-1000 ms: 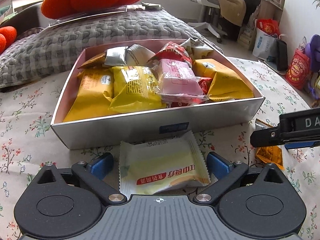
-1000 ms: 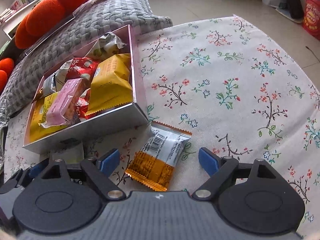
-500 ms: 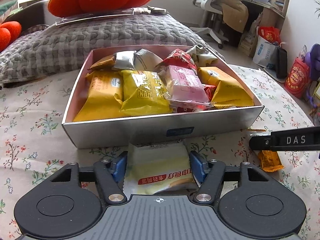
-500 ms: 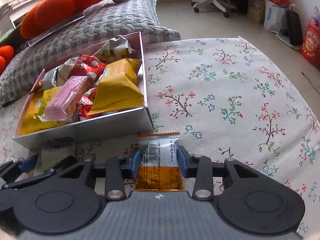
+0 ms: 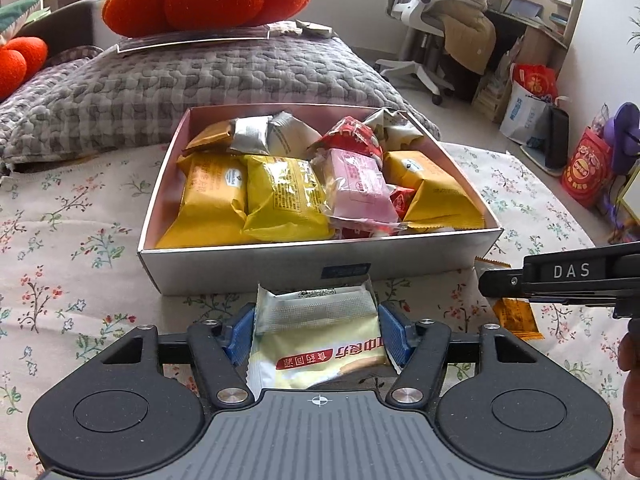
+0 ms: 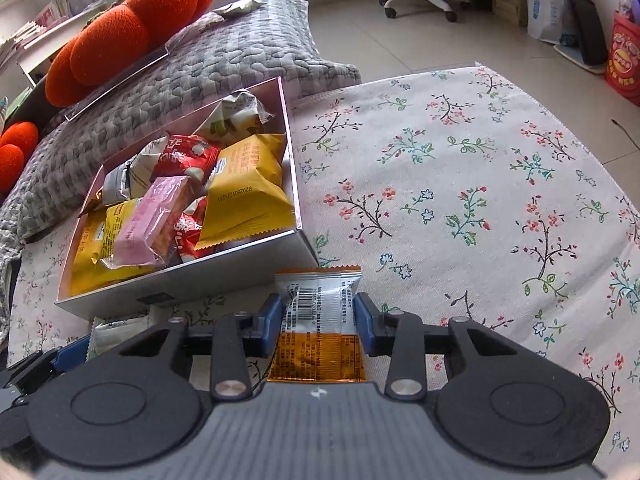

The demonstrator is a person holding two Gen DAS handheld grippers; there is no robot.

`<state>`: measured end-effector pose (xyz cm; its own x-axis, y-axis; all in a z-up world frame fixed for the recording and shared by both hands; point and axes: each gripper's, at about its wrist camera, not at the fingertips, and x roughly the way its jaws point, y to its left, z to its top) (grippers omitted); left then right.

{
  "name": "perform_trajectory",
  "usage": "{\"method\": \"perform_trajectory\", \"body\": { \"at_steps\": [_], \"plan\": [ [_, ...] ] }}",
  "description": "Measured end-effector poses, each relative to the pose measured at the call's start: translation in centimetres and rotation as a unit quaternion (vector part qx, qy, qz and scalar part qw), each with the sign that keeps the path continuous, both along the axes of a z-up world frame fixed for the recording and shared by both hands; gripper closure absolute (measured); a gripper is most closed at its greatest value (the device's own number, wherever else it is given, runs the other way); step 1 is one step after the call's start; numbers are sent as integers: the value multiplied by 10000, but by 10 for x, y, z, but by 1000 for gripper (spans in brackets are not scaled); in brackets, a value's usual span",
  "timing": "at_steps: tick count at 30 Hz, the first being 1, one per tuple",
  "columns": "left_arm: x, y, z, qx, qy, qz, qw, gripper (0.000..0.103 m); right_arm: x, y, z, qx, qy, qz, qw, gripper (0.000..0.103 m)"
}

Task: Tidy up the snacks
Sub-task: 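Carry the white pack and orange bar into the box and open both tools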

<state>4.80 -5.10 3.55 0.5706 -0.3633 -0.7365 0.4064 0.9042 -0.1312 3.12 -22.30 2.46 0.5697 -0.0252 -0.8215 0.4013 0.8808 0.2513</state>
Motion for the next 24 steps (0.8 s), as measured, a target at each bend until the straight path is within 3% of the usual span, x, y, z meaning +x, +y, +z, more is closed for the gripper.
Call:
{"method": "perform_trajectory", "body": {
  "at_steps": [24],
  "plan": [
    [-2,14,33,-67,-291,217,9993,40,-8,-20,17,60,-404,-474,9980,68]
  ]
}}
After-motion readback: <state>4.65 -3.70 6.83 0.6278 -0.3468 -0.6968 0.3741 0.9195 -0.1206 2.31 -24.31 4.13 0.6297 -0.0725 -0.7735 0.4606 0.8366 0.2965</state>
